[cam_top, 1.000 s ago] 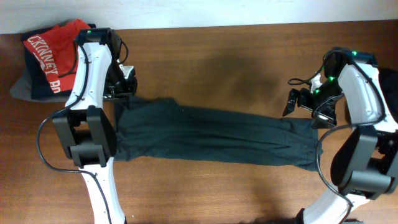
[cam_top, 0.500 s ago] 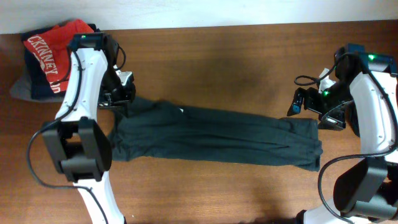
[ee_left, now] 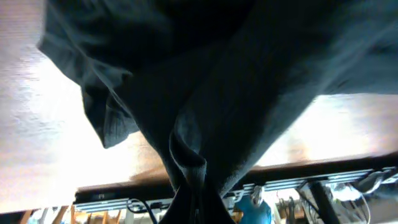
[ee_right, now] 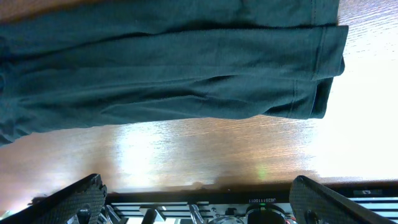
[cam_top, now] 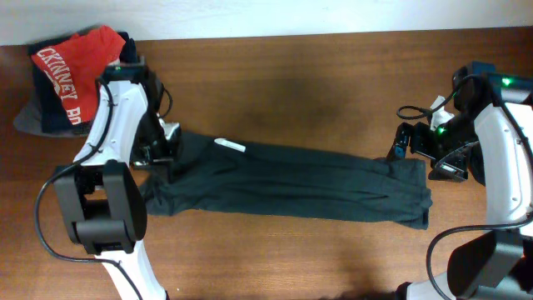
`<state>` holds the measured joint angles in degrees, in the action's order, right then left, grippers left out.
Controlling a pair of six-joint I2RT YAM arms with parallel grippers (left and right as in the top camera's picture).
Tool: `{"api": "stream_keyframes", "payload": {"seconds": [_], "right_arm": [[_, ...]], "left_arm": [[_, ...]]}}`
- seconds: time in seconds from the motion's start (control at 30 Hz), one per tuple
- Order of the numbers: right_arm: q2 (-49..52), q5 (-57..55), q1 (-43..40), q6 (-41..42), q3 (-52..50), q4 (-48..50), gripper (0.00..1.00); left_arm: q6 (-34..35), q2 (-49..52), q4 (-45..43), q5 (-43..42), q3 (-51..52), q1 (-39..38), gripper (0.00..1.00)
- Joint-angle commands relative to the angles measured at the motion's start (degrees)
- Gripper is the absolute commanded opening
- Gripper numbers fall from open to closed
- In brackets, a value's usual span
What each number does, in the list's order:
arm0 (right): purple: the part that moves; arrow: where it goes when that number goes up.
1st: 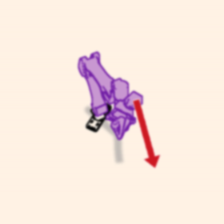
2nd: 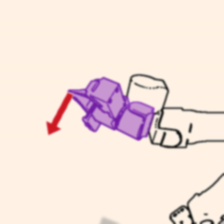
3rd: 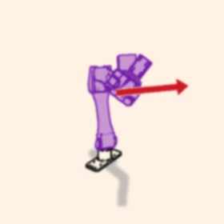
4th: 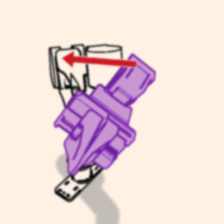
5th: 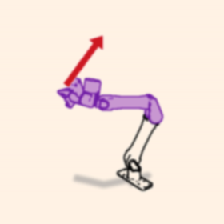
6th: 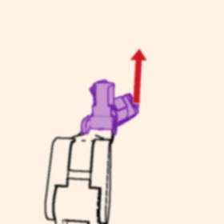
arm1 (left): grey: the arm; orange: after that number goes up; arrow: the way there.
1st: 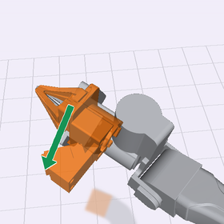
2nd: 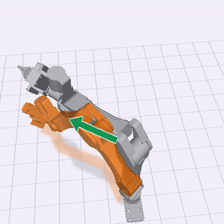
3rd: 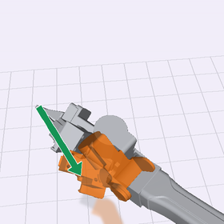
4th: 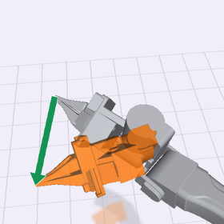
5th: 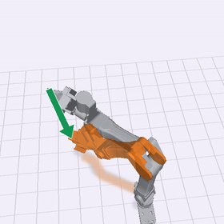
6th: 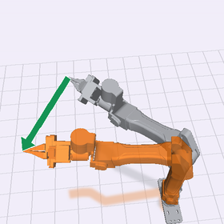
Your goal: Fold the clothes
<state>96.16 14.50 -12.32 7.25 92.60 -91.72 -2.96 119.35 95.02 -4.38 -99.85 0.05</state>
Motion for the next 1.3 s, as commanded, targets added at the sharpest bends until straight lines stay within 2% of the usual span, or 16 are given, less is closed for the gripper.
{"api": "stream_keyframes", "payload": {"seconds": [0.0,0.17,0.57,0.7,1.07,1.27], "right_arm": [[-1.31,0.33,0.31,-0.85,-0.5,-0.52,0.99],[-1.31,0.35,0.33,-0.85,-0.5,-0.7,0.99],[-1.31,1.81,0.37,-0.83,-0.5,0.17,0.99],[-1.31,1.79,0.87,-0.87,-0.52,-0.48,0.99],[-1.31,1.79,8.33,1.27,-0.52,2.84,0.99],[-1.29,1.79,10.45,2.27,-0.52,4.57,0.99]], "left_arm": [[0.04,-0.98,-1.05,1.29,2.91,0.0,0.01],[5.4,-1.01,-0.96,8.79,3.82,0.0,0.0],[8.17,-2.82,1.73,9.07,3.82,0.17,0.01],[12.7,-4.39,1.73,14.86,3.82,1.01,0.01],[12.28,-5.33,1.73,13.86,4.33,3.98,0.01],[12.28,-5.33,1.66,13.86,4.37,3.98,0.08]]}}
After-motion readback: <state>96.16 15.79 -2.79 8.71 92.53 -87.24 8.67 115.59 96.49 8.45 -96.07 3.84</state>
